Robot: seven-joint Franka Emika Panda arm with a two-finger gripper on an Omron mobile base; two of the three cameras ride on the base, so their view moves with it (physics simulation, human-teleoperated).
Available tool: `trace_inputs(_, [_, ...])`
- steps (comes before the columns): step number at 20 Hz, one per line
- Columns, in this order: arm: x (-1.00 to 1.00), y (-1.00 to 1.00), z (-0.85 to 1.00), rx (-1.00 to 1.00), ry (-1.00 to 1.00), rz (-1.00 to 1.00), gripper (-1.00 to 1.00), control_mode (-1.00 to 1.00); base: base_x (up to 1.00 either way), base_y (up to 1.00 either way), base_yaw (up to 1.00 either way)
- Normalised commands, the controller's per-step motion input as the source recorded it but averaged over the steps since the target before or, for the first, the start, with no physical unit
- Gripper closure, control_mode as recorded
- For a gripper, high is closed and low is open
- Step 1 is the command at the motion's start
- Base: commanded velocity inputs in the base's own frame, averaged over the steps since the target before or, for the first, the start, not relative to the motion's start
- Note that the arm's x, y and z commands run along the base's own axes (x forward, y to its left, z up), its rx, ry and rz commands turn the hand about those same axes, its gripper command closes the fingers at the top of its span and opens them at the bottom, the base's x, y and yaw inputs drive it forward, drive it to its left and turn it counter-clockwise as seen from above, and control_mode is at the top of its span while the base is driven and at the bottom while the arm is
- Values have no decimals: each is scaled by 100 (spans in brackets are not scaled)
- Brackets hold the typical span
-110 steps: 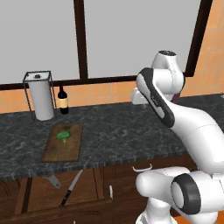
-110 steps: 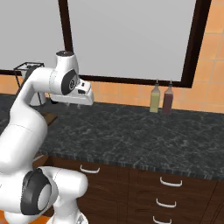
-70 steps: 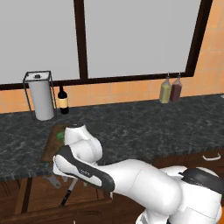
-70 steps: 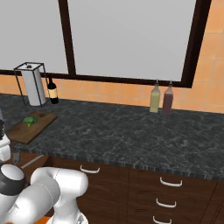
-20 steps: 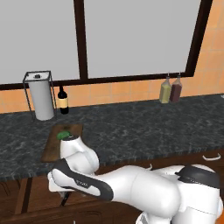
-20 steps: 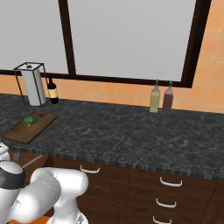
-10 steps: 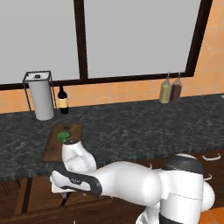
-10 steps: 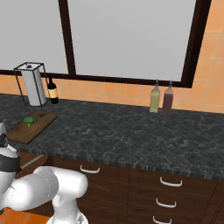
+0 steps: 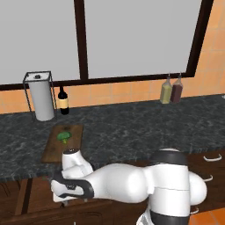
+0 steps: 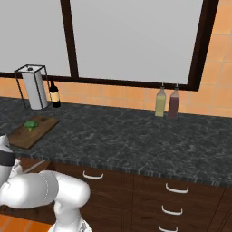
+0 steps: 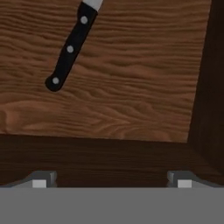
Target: Place the appropriate cutting tool for cutting the broccoli skin on the cutting board.
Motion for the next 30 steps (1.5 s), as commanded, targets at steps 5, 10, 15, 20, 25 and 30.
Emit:
trace_inputs(5, [-26,1,-13,0,-2,8,-100,-100,0,0,0])
trace_inputs(10, [-83,0,0,0,0,1,-100,-100,0,0,0])
trace_inputs(15, [-100,-1,0,0,0,0,-100,-100,0,0,0])
trace_inputs(20, [-74,-11,-1,1,0,0,-100,-100,0,0,0])
trace_inputs(25, [58,0,7,0,-7,-2,-100,-100,0,0,0])
trace_inputs(30, [72,4,1,0,-7,-5,-100,-100,0,0,0])
